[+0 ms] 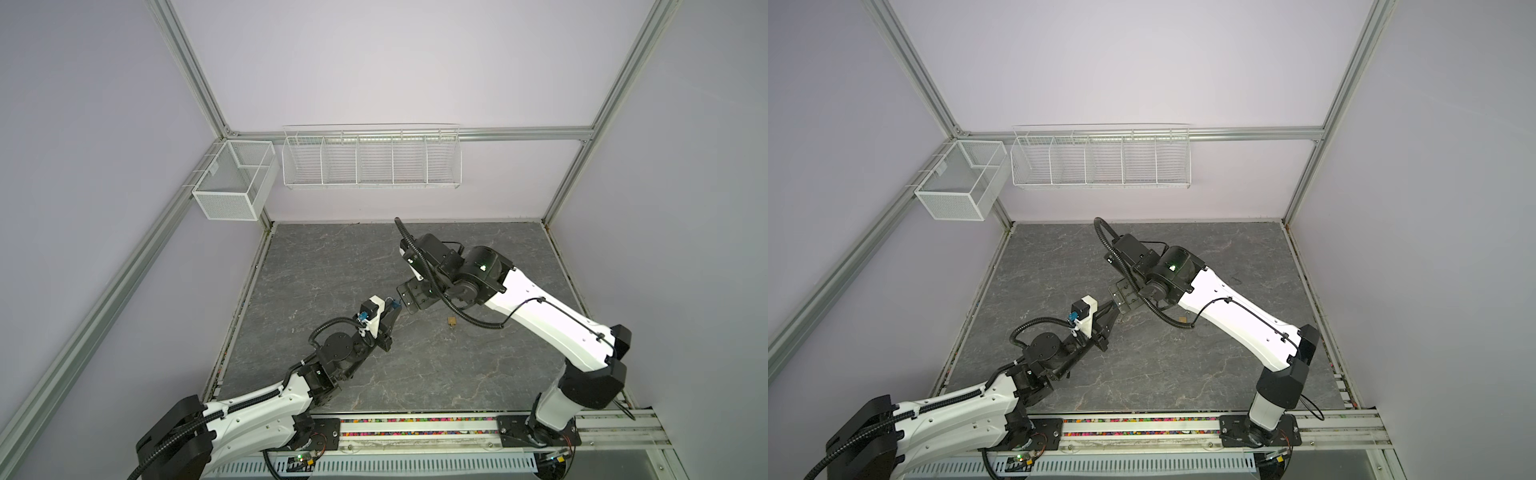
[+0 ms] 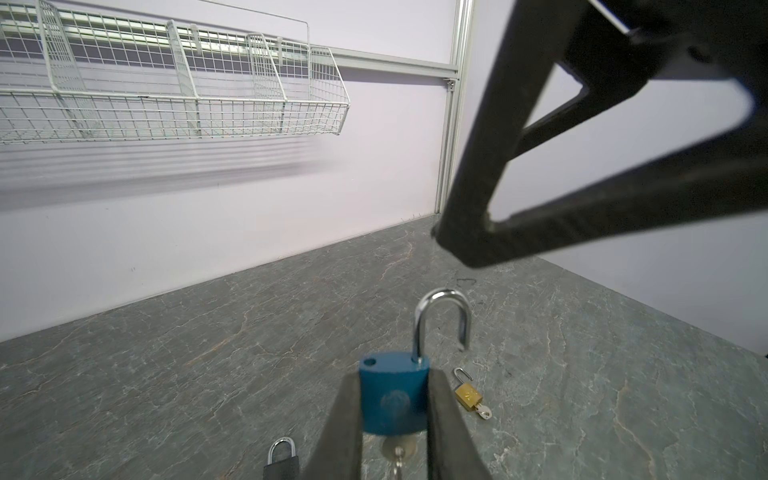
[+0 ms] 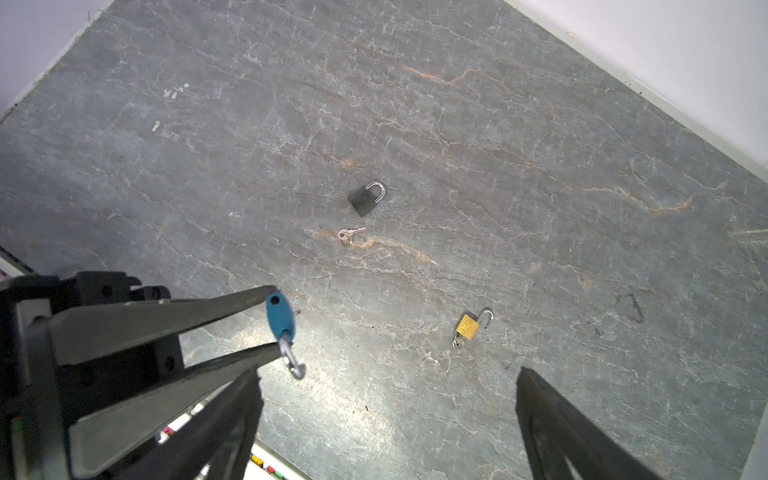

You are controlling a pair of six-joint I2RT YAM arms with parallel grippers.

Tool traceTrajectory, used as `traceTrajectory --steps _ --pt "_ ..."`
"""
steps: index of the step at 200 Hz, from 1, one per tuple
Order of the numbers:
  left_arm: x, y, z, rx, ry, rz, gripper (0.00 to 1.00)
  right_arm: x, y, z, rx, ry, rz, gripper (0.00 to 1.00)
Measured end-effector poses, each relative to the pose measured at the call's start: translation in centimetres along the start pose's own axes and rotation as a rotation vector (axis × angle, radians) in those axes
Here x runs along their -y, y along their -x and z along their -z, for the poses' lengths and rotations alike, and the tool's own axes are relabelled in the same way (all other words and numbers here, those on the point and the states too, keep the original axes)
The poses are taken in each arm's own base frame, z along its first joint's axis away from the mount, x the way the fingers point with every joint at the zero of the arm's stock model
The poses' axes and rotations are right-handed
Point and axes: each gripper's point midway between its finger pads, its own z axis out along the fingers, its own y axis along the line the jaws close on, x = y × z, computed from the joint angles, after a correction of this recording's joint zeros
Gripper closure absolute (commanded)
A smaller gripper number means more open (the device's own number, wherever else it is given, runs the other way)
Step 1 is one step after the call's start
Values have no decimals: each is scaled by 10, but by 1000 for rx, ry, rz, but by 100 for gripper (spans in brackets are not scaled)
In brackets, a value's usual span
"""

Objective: Unlock with the key
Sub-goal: 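Pull the shackle up with the right gripper while the left gripper holds the padlock body, then set the blue padlock down with the left gripper while the right approaches the keys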

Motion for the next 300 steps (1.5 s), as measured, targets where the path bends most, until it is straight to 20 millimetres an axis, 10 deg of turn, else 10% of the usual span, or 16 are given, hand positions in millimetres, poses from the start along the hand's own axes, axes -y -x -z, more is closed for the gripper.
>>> traceTrajectory --steps 87,199,254,300 --pt "-43 -8 3 -267 302 271 100 41 -24 -36 -39 -21 -157 5" --pt "-104 -179 86 -977 725 629 100 12 -61 -109 -81 103 -328 4" --pt "-108 -206 93 -1132 799 636 100 2 -67 -133 -115 127 -347 2" --pt "-110 -203 96 -1149 812 642 42 -16 -83 -160 -190 135 -369 8"
